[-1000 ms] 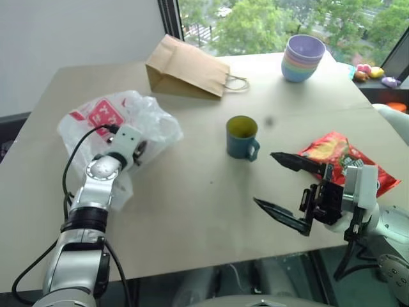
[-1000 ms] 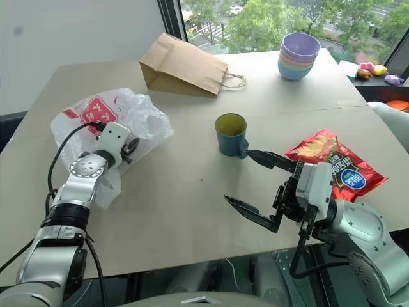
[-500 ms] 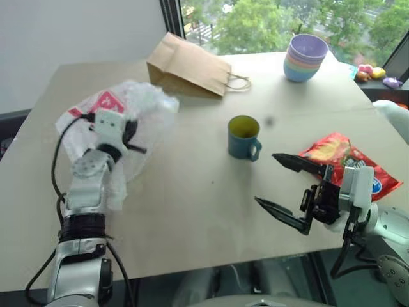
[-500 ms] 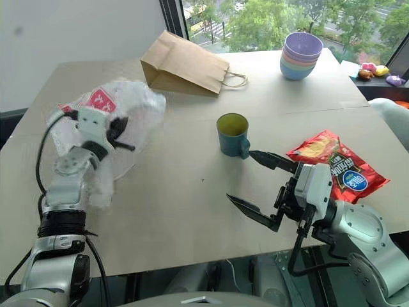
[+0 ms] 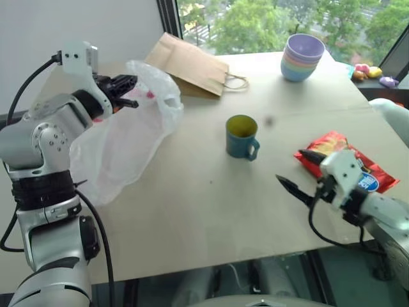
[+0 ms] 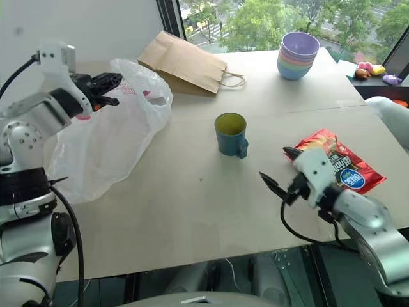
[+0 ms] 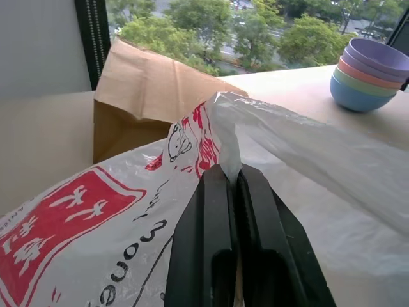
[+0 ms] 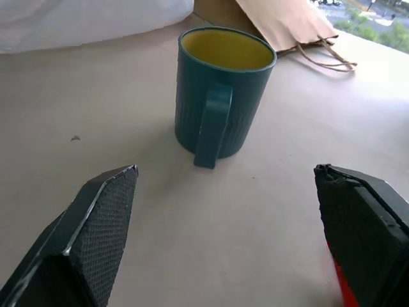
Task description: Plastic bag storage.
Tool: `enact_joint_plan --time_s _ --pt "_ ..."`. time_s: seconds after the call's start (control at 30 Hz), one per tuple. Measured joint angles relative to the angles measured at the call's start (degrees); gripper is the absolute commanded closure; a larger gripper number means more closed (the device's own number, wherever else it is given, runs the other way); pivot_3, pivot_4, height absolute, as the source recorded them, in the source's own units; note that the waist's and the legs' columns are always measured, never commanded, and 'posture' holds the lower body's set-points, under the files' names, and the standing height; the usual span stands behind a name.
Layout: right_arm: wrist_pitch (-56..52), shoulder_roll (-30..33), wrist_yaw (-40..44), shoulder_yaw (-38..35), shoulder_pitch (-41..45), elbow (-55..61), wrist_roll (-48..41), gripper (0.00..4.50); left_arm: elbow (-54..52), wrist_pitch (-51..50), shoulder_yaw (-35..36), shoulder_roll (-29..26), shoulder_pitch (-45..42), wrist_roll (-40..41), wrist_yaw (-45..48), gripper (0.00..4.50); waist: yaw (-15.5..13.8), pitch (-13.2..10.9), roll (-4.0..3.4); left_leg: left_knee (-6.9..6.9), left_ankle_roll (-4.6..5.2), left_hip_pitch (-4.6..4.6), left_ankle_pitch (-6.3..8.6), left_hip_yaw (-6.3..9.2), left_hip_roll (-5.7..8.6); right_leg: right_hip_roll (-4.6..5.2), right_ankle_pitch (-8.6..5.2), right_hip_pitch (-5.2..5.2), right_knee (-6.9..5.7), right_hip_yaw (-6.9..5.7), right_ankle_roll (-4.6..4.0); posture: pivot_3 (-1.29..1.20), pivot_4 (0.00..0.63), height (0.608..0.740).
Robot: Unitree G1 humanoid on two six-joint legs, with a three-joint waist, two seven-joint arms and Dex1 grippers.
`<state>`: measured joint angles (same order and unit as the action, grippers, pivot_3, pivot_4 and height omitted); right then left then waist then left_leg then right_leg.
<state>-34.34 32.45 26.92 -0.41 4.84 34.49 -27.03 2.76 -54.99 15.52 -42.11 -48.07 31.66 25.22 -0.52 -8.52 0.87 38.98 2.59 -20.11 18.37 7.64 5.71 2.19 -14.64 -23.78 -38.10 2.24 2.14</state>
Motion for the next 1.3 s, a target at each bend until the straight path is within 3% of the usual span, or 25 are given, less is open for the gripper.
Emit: enact_joint_plan --time_s 0.2,0.27,0.47,0.53,0.6,0.8,1.0,1.27,1.3 --pt "-5.4 -11.2 -7.4 6.8 11.8 -13.8 4.7 0.0 0.7 -1.6 -3.2 1.0 -1.6 -1.2 0.0 4.35 0.4 0.0 -0.02 -0.02 0.01 -0.29 0.0 0.02 0.03 0.0 0.0 -0.34 0.04 -0.04 -0.01 0.0 0.15 0.74" --pt "-5.5 -13.3 -8.3 7.4 14.0 -16.7 5.7 0.41 0.7 -1.9 -4.0 1.3 -1.8 -1.2 -0.1 4.5 0.6 0.0 -0.03 0.26 0.01 -0.9 -0.01 0.08 0.09 0.04 0.01 -0.93 -0.12 -0.12 -0.02 0.0 0.15 0.74" --pt "-3.6 -15.6 -7.1 7.5 18.9 -23.0 7.7 2.84 0.5 -4.3 -5.2 2.1 -3.9 -1.1 0.3 4.5 2.0 0.0 -0.04 0.33 0.01 -0.99 -0.01 0.08 0.14 0.09 0.01 -0.99 -0.23 -0.44 -0.02 0.0 0.15 0.74" --pt "-3.3 -15.7 -6.1 7.5 19.3 -23.6 7.8 3.9 0.5 -5.3 -5.2 2.2 -4.3 -0.9 1.0 4.5 2.5 0.0 -0.04 0.33 -0.01 -0.99 -0.02 0.09 0.13 0.09 0.01 -1.03 -0.32 -0.44 -0.02 0.0 0.15 0.74" --pt "-3.1 -15.3 -4.8 7.3 19.3 -23.5 7.6 4.41 0.5 -6.3 -5.2 2.5 -5.2 -0.7 1.3 4.5 2.8 0.0 -0.04 0.37 -0.01 -1.0 -0.02 0.06 0.13 0.09 0.01 -1.04 -0.4 -0.41 -0.02 0.0 0.15 0.74" --pt "-10.1 -9.7 2.9 7.1 18.6 -13.1 0.7 4.46 3.9 -9.6 -5.2 5.0 -10.9 0.1 2.2 4.5 2.7 0.0 -0.04 0.49 -0.01 -1.05 -0.02 0.09 0.13 0.1 0.01 -1.07 -0.51 -0.33 -0.02 0.0 0.15 0.74" --pt "-16.0 -11.1 2.4 7.7 21.3 -8.4 -3.1 4.46 8.0 -9.0 -7.8 7.2 -15.1 -0.5 4.3 4.5 2.9 0.0 -0.05 0.52 -0.04 -0.99 -0.03 -0.1 0.14 0.09 0.01 -1.19 -0.78 0.06 -0.02 0.0 0.15 0.74" --pt "-8.7 -13.2 -8.7 8.1 21.4 -21.0 9.6 4.46 10.3 -7.9 -9.3 8.6 -15.0 -2.0 5.2 4.5 2.8 0.0 -0.04 0.53 -0.09 -1.21 -0.07 -0.13 0.18 0.12 0.01 -1.47 -0.83 0.06 -0.02 0.0 0.15 0.74" --pt "-7.7 -13.4 -8.7 8.1 21.0 -21.3 9.8 4.14 10.3 -7.9 -9.3 8.7 -14.9 -2.2 5.2 4.5 2.9 0.0 -0.04 0.52 -0.09 -1.21 -0.07 -0.15 0.18 0.1 0.01 -1.53 -0.84 0.06 -0.02 0.0 0.15 0.74"
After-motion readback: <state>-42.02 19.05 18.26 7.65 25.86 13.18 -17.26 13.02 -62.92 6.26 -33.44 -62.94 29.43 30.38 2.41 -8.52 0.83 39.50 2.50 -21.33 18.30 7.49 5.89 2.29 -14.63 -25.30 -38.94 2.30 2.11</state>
